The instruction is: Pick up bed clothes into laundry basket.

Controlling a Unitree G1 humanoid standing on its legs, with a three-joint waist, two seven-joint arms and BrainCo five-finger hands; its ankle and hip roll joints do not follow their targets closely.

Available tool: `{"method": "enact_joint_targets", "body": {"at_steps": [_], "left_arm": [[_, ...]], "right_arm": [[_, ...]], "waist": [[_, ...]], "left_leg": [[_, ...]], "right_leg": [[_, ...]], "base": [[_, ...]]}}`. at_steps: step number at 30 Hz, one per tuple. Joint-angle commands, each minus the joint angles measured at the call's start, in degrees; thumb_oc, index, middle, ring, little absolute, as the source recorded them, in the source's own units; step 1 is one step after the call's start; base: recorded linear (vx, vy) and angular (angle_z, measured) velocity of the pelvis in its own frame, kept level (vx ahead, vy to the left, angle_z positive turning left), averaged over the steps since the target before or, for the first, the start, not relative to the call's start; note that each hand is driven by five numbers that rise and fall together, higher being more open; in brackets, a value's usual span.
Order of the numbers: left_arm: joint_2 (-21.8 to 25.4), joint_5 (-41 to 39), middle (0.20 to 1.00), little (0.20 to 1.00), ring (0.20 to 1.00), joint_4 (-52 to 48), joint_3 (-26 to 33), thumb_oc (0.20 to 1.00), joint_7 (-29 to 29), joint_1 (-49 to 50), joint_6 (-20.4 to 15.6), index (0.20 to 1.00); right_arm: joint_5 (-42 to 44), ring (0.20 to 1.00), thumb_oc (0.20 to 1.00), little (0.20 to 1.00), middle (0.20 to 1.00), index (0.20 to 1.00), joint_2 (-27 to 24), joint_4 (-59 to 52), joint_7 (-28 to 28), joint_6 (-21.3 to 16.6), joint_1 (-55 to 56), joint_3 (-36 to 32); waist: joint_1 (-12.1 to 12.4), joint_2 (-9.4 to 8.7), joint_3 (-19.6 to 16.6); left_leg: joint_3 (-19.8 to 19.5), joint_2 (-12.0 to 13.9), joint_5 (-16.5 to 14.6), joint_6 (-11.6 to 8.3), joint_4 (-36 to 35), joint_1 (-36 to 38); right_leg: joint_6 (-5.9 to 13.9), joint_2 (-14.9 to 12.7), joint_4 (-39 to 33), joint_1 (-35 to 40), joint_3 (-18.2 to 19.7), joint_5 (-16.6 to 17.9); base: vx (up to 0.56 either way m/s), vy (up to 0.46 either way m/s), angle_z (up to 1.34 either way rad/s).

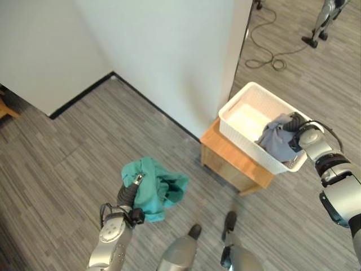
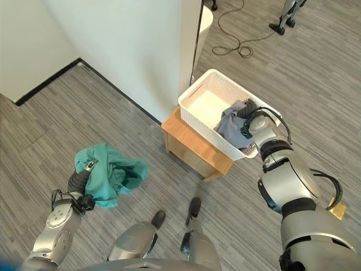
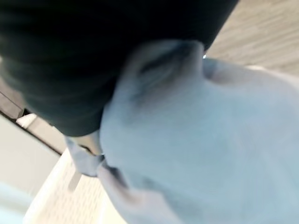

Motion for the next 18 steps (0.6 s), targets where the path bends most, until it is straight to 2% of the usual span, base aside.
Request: {"method": "enact_joint_targets", "body": {"at_steps": [1, 7, 11, 14, 17, 18], "left_arm": [[3.22, -2.52, 0.200, 0.200, 0.200, -5.95, -0.79, 0.200, 0.08, -2.41, -2.97, 0.200], [4.51, -1.80, 0.200, 0.200, 0.200, -6.04, 0.60, 0.200, -0.24, -3.01, -2.60, 0.200], [5.39, -1.35, 0.200, 0.200, 0.200, -5.72, 1.23, 0.200, -0.17, -4.07, -2.61, 0.200], [6.15, -0.81, 0.200, 0.200, 0.200, -5.87, 1.46, 0.200, -0.12, -5.46, -2.68, 0.200], [7.79, 0.47, 0.200, 0.200, 0.200, -6.15, 2.56, 0.200, 0.91, -9.30, -3.33, 0.200], [7.85, 0.47, 0.200, 0.200, 0.200, -6.12, 2.44, 0.200, 0.91, -9.31, -3.34, 0.200]], "right_arm": [[1.41, 1.000, 1.000, 1.000, 1.000, 1.000, -2.14, 1.96, 0.53, -0.24, -7.86, 3.10], [-2.46, 1.000, 1.000, 1.000, 1.000, 1.000, -1.26, -0.22, 1.23, 0.50, -8.97, 5.47], [-3.27, 1.000, 1.000, 1.000, 1.000, 1.000, -3.20, -4.18, 1.87, 0.89, -7.98, 5.76], [-1.79, 1.000, 1.000, 1.000, 1.000, 1.000, -4.89, -9.26, 1.73, 0.84, -6.76, 4.56], [4.68, 1.000, 1.000, 1.000, 1.000, 1.000, -6.89, -25.55, 1.69, -0.58, -0.21, 0.53], [4.65, 1.000, 1.000, 1.000, 1.000, 1.000, -7.04, -25.94, 1.70, -0.38, 0.12, 0.30]], "waist": [[-0.54, 0.82, -1.76], [-2.28, 1.05, -2.87], [-4.02, 1.36, -4.35], [-5.11, 1.53, -5.09], [-7.40, 1.97, -6.71], [-7.29, 1.94, -6.73]], "left_leg": [[-3.49, 1.50, 13.68, -3.22, -13.47, -0.05], [-2.16, 1.79, 13.02, -3.77, -13.90, 1.71], [-1.11, 2.28, 12.39, -4.05, -14.29, 3.62], [-0.32, 2.48, 12.02, -4.05, -14.37, 4.63], [1.23, 2.79, 11.33, -4.11, -14.37, 6.01], [1.24, 2.79, 11.30, -4.11, -14.37, 6.07]], "right_leg": [[-0.21, -0.84, -1.50, 9.03, 0.34, -4.46], [-0.06, -1.08, -1.54, 10.53, 0.36, -5.10], [-0.02, -1.32, -1.56, 11.94, 0.60, -5.48], [0.06, -1.38, -1.56, 12.56, 1.09, -5.68], [0.28, -1.56, -1.56, 13.42, 2.01, -6.10], [0.28, -1.56, -1.56, 13.47, 2.01, -6.12]], "base": [[0.03, 0.006, 0.04], [0.02, 0.014, 0.05], [0.05, 0.021, -0.13], [0.05, 0.010, -0.04], [0.06, 0.012, -0.07], [0.07, 0.003, -0.31]]}}
